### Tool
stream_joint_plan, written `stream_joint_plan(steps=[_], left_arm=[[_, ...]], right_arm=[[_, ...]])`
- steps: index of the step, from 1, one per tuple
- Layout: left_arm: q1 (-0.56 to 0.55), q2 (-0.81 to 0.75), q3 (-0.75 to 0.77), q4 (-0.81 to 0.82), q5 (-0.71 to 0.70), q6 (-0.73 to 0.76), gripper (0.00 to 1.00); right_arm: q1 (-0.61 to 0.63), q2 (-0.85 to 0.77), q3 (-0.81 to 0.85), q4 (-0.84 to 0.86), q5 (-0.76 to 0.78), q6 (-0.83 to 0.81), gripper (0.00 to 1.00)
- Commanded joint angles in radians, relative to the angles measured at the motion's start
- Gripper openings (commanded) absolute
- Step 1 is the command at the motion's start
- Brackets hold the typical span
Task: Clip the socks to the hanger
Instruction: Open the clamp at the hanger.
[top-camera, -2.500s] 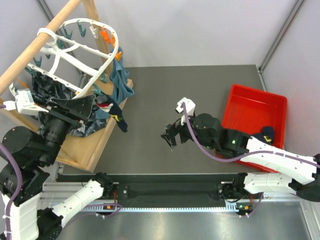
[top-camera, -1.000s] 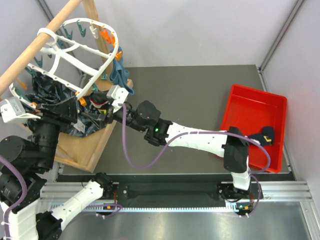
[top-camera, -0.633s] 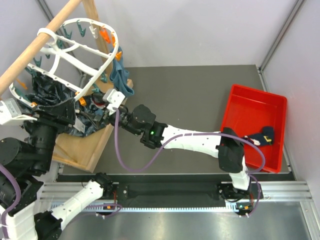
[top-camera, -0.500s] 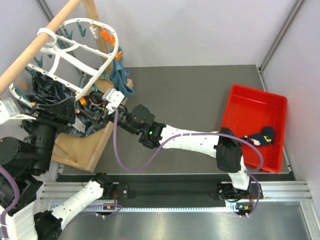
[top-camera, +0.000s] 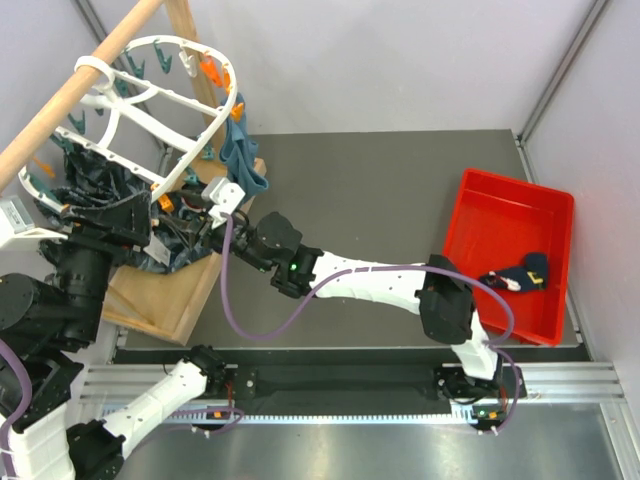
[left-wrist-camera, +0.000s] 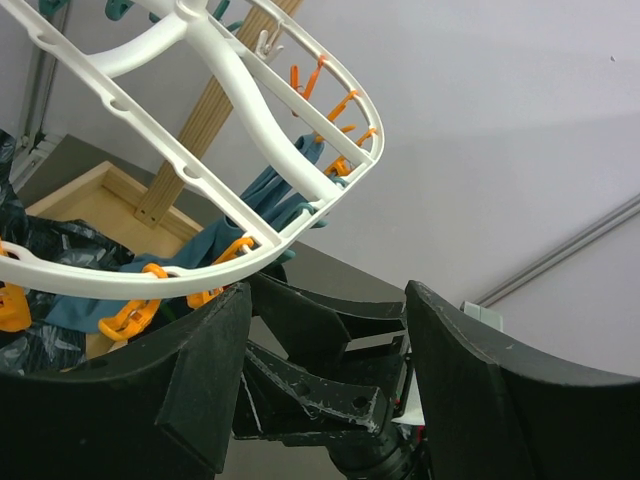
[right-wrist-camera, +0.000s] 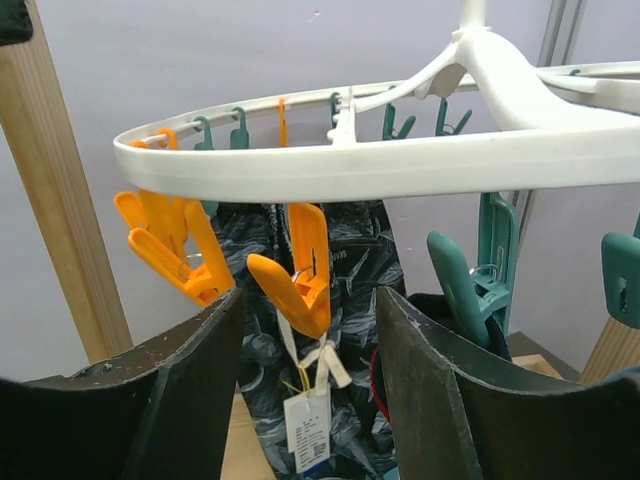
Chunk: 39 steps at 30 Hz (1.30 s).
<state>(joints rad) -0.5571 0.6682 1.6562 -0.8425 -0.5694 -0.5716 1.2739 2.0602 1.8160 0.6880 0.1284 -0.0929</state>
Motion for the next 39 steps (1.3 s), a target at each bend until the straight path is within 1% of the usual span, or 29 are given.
stream_joint_plan(steps=[1,6,13,18,22,29,30,36,37,39], left_arm=[[-0.001,0.008,0.017,-0.012,0.011,-0.010,0.68],[-0.001,0.004,0.013,-0.018,0.025,-0.017,0.67],[-0.001,-0.018,-0.004,0.003,0.034,-0.017,0.62],[0.000,-0.022,-0.010,0.006,0.034,-0.019,0.59],[-0.001,-0.021,-0.019,0.008,0.039,-0.020,0.58],[-0.001,-0.021,-0.022,0.016,0.046,-0.022,0.57],[0.000,-0.019,-0.022,0.014,0.048,-0.020,0.57],[0.000,-0.015,-0.027,0.011,0.046,-0.020,0.56],[-0.001,-0.016,-0.029,0.010,0.045,-0.022,0.56],[-0.001,-0.016,-0.038,0.013,0.046,-0.025,0.56]], right_arm=[[0.015,0.026,0.071,0.059,0.007,0.019,0.54],[0.013,0.055,0.106,0.058,0.011,0.031,0.55],[0.009,0.089,0.154,0.045,0.020,0.039,0.54],[0.001,0.092,0.157,0.053,0.016,0.053,0.49],[-0.001,0.090,0.152,0.050,0.014,0.056,0.42],[-0.002,0.097,0.152,0.054,0.007,0.062,0.41],[-0.002,0.097,0.152,0.054,0.005,0.062,0.40],[-0.004,0.077,0.117,0.067,0.007,0.065,0.21],[-0.002,0.074,0.103,0.071,0.008,0.064,0.13],[-0.005,0.064,0.094,0.073,0.011,0.058,0.07]])
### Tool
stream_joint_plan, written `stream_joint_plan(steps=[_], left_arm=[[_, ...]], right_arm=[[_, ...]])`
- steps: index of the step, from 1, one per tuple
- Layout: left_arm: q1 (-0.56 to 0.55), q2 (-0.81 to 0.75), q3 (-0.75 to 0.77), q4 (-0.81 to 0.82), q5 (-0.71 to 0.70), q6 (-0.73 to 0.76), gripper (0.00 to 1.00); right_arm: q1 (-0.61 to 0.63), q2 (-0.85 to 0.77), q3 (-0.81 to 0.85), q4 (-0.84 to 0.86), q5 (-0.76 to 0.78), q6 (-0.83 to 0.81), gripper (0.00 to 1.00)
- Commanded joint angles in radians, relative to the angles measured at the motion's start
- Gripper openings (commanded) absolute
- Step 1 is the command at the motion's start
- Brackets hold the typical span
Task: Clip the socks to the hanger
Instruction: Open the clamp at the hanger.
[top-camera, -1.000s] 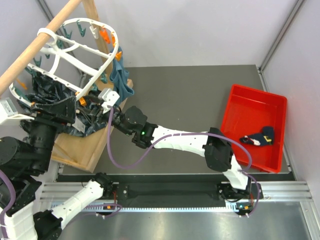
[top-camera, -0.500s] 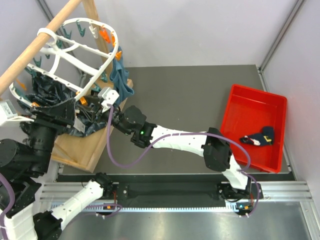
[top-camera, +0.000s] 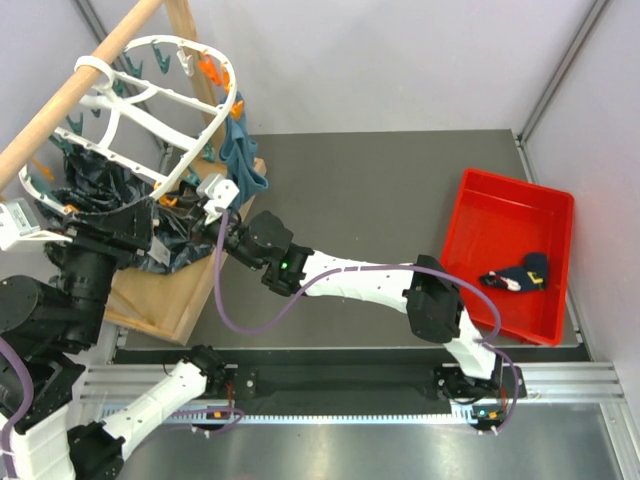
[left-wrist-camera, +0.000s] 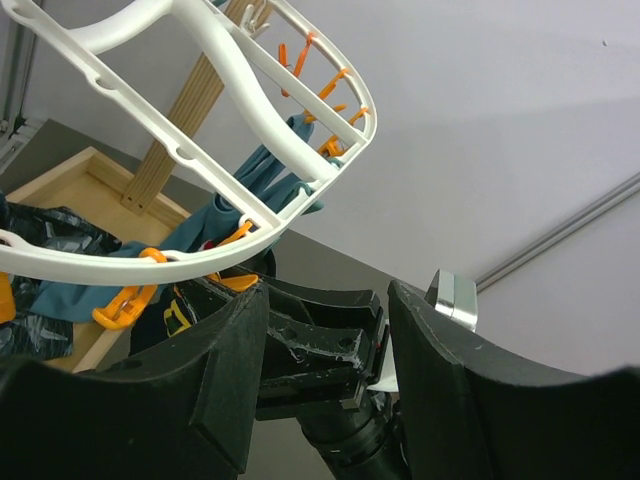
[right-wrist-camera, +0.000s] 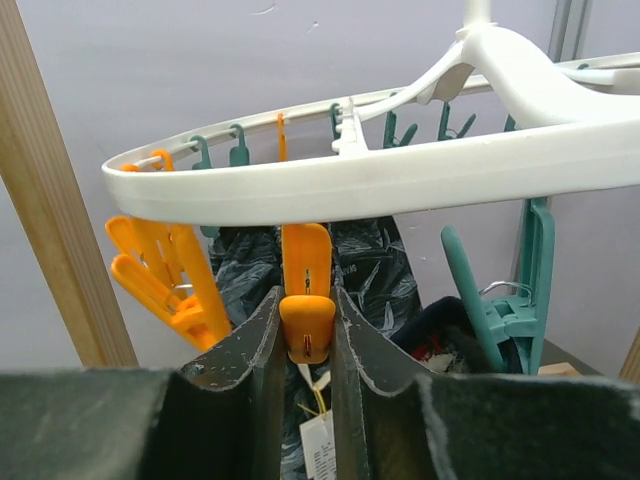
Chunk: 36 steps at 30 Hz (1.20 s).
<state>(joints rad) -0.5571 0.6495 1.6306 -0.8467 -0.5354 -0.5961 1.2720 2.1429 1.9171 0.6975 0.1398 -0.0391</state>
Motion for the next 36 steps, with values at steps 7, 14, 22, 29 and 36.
stream_joint_plan(steps=[7,14,22,29,36], left_arm=[[-0.001,0.010,-0.023,0.017,0.035,-0.014,0.57],[-0.001,0.019,-0.041,-0.008,0.003,-0.027,0.56],[-0.001,0.044,-0.074,0.038,-0.011,-0.025,0.56],[-0.001,0.084,-0.052,0.023,-0.058,-0.039,0.57],[0.000,0.113,-0.006,-0.061,-0.103,-0.103,0.63]], right_arm=[[-0.008,-0.090,-0.070,0.016,-0.017,0.004,0.00],[-0.011,-0.192,-0.064,-0.180,-0.066,-0.031,0.01],[-0.017,-0.184,0.138,-0.560,-0.209,-0.081,0.03],[-0.031,-0.227,0.175,-0.694,-0.293,-0.100,0.03],[-0.045,-0.225,0.230,-0.797,-0.354,-0.087,0.00]])
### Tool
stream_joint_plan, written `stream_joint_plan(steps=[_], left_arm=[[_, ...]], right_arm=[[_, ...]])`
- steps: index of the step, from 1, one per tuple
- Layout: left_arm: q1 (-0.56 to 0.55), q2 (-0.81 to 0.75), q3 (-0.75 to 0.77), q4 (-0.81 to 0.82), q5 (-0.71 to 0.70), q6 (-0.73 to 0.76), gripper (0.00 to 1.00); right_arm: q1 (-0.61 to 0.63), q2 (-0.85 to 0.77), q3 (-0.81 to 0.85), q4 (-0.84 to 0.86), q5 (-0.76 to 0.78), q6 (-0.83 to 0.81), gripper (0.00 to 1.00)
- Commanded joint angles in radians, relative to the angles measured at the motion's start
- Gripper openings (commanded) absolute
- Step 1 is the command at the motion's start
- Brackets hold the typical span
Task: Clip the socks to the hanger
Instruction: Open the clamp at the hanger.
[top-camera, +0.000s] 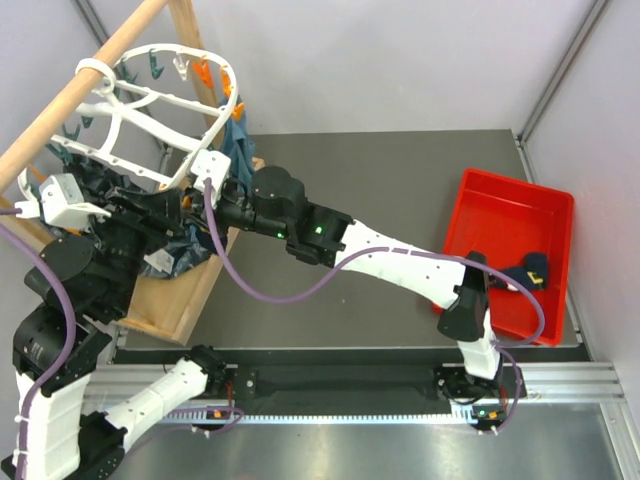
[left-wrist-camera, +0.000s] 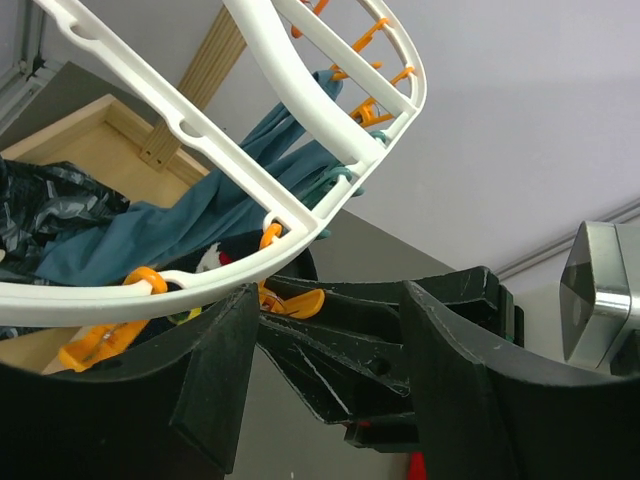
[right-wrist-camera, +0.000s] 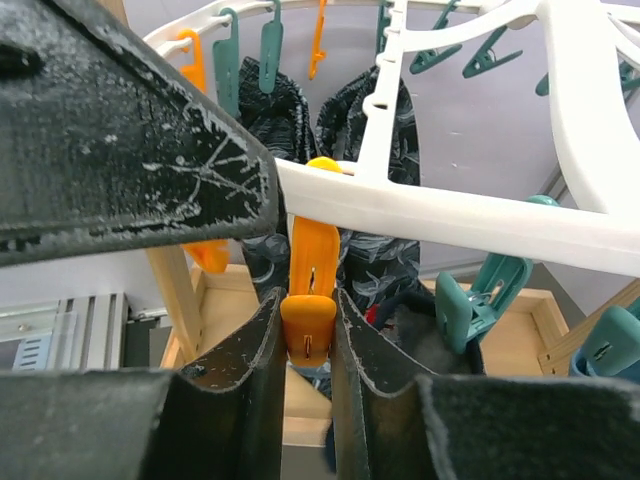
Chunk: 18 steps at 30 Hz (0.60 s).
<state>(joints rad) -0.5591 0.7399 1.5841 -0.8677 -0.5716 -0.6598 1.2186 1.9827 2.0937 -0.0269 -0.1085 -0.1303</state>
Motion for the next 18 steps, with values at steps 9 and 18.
stream_joint_plan(steps=[9,18], left_arm=[[0.001,0.087,0.105,-0.146,-0.005,-0.135,0.66],[0.001,0.067,0.080,-0.094,0.000,-0.113,0.49]], right_arm=[[0.001,-0.041,0.146,-0.137,-0.152,0.050,0.00],[-0.002,-0.054,0.147,-0.151,-0.197,0.070,0.00]])
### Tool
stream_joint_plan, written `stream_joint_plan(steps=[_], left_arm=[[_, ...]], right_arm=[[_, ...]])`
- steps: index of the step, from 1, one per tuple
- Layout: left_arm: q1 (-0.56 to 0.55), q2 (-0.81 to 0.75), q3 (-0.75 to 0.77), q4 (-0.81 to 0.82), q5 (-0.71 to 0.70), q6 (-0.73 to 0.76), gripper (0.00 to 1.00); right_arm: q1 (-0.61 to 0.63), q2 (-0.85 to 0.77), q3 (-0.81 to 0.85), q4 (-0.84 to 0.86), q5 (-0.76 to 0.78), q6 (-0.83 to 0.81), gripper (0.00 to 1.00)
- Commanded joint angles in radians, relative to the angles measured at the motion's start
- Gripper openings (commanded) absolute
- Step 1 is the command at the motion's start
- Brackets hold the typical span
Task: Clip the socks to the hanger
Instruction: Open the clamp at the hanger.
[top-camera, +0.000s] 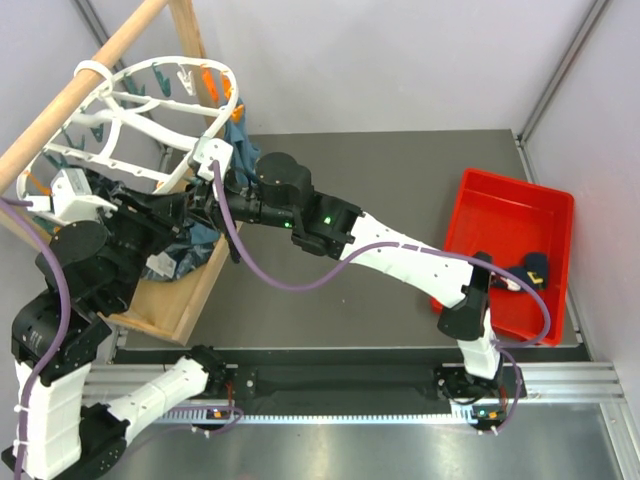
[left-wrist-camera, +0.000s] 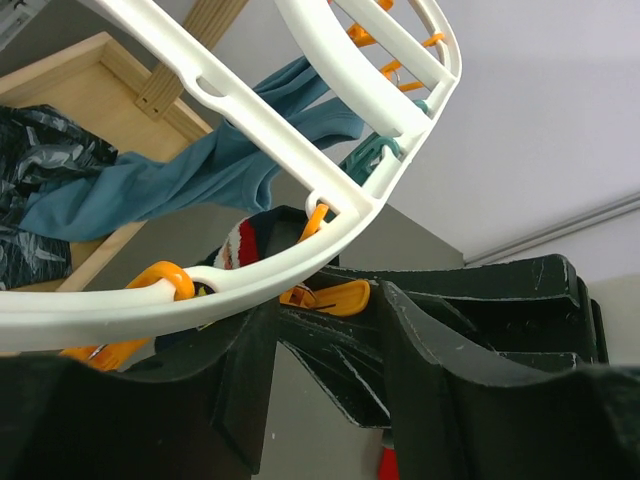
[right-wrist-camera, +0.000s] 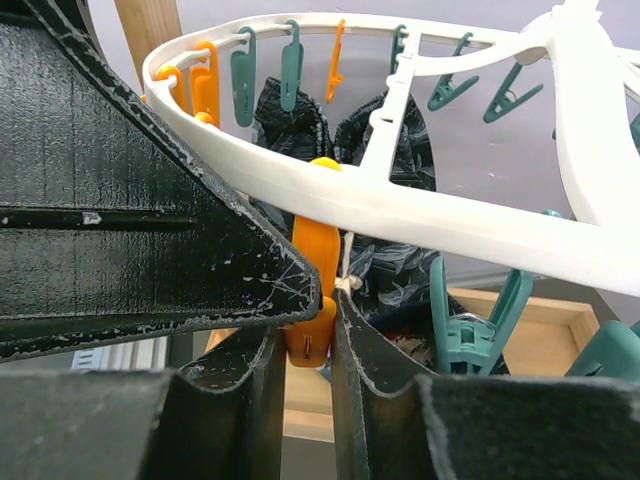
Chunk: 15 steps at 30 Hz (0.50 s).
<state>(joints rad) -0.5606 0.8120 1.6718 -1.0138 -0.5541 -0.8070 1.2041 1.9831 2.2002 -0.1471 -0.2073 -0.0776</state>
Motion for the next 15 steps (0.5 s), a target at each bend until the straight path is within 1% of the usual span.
stream_joint_plan(steps=[1,5,9,12,13,15], left_arm=[[0.002,-0.016,-0.014,0.064,-0.020,0.046,0.49],[0.002,-0.054,-0.081,0.156,-0.006,0.098,0.52],[0.002,-0.045,-0.087,0.165,-0.012,0.127,0.55],[0.002,-0.051,-0.112,0.198,-0.001,0.158,0.55],[0.002,-0.068,-0.138,0.240,0.006,0.164,0.55],[0.002,-0.079,-0.161,0.270,0.013,0.186,0.55]], right_arm=[[0.009,-0.055,0.039,-0.032,-0.102,0.019,0.00],[0.005,-0.055,0.039,-0.039,-0.118,0.022,0.00],[0.003,-0.056,0.041,-0.043,-0.133,0.024,0.00],[0.002,-0.056,0.039,-0.043,-0.141,0.024,0.00],[0.000,-0.056,0.041,-0.042,-0.144,0.024,0.00],[0.000,-0.056,0.039,-0.037,-0.149,0.025,0.00]])
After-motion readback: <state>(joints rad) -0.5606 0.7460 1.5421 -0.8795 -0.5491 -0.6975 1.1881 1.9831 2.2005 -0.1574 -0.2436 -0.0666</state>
